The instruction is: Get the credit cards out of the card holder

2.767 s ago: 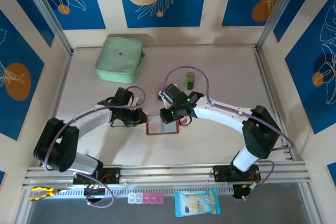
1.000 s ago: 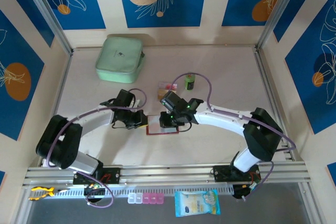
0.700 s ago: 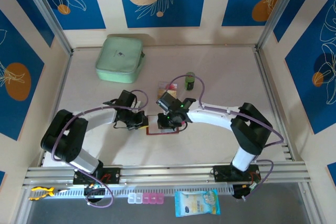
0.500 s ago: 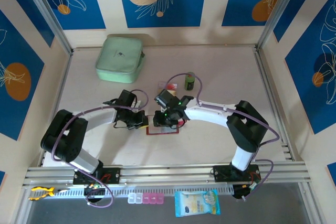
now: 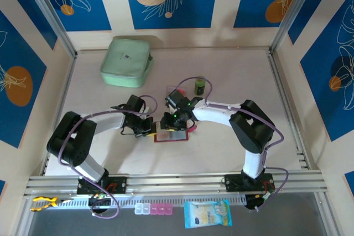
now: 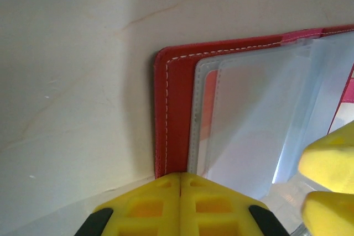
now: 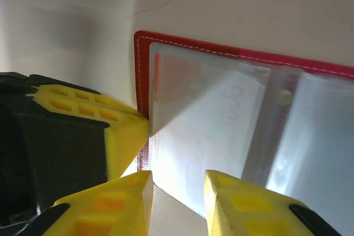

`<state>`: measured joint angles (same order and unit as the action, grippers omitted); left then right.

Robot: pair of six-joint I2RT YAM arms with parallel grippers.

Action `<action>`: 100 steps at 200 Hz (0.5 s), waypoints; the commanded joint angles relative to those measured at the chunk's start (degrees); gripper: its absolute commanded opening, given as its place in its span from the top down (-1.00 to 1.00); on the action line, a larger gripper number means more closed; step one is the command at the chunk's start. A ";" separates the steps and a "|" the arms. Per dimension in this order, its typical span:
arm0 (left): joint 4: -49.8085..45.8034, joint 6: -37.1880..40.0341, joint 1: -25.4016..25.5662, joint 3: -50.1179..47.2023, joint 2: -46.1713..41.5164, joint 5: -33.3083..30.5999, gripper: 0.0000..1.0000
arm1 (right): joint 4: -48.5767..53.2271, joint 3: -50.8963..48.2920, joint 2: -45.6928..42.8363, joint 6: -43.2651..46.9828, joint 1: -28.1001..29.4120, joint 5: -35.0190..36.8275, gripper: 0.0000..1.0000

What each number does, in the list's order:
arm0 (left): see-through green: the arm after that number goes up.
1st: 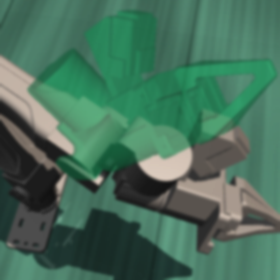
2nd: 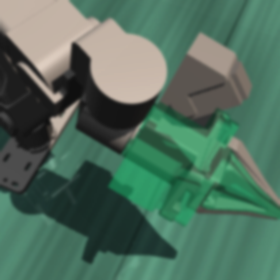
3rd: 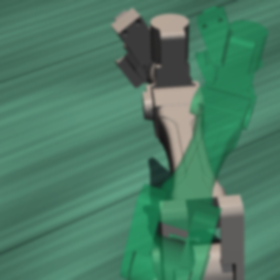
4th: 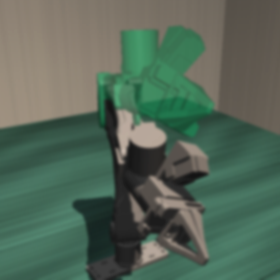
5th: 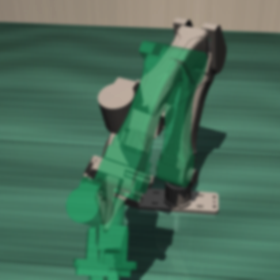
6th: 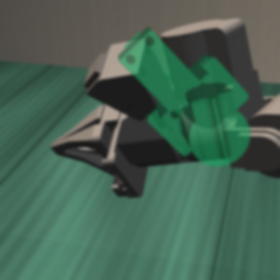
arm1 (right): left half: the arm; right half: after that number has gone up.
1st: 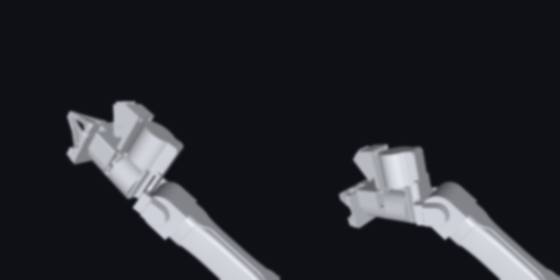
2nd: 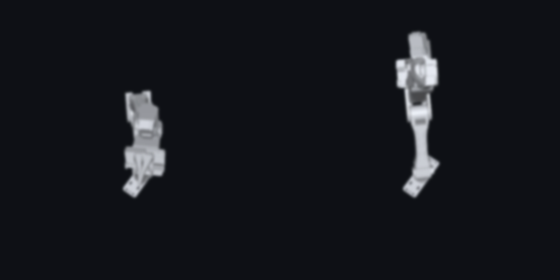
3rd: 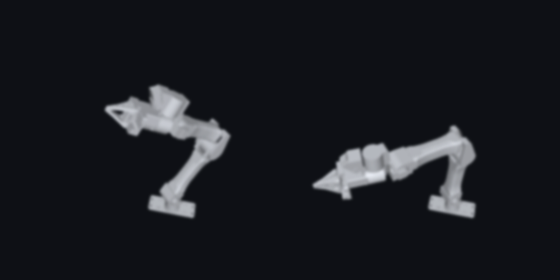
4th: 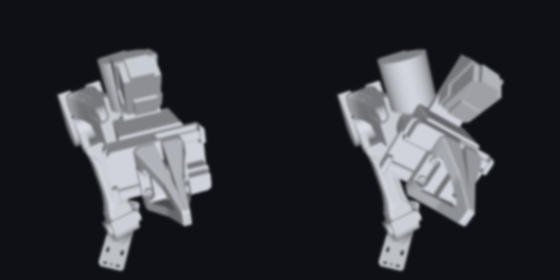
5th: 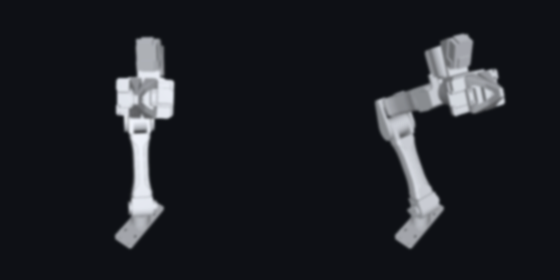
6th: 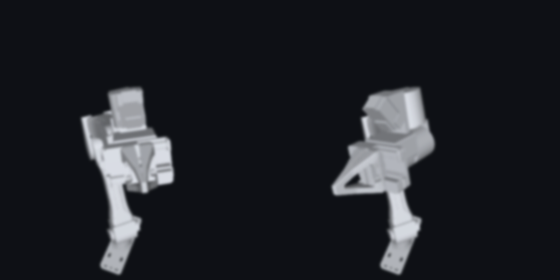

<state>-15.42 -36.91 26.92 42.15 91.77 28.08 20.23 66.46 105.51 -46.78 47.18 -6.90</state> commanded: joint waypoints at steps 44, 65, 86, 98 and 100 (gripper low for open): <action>-2.08 2.63 0.30 1.72 1.37 -2.15 0.87 | 0.32 3.05 4.20 -0.49 -0.60 -2.99 0.40; -2.57 2.90 0.33 1.30 1.15 -2.52 0.86 | 1.95 3.36 5.28 -0.38 -0.77 -1.68 0.40; -2.49 2.73 0.31 0.36 0.91 -2.59 0.86 | 3.85 3.50 5.67 -0.05 -1.05 -0.73 0.42; -2.46 2.65 0.26 -0.27 0.80 -2.80 0.86 | 5.08 3.53 5.21 0.41 -1.04 0.33 0.42; -2.43 2.59 0.27 -0.41 0.85 -2.90 0.86 | 5.32 3.51 5.07 0.54 -1.04 0.51 0.42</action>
<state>-15.59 -35.42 26.92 43.05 92.55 27.83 20.73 68.84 110.61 -46.76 46.46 -8.36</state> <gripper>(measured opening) 0.072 0.293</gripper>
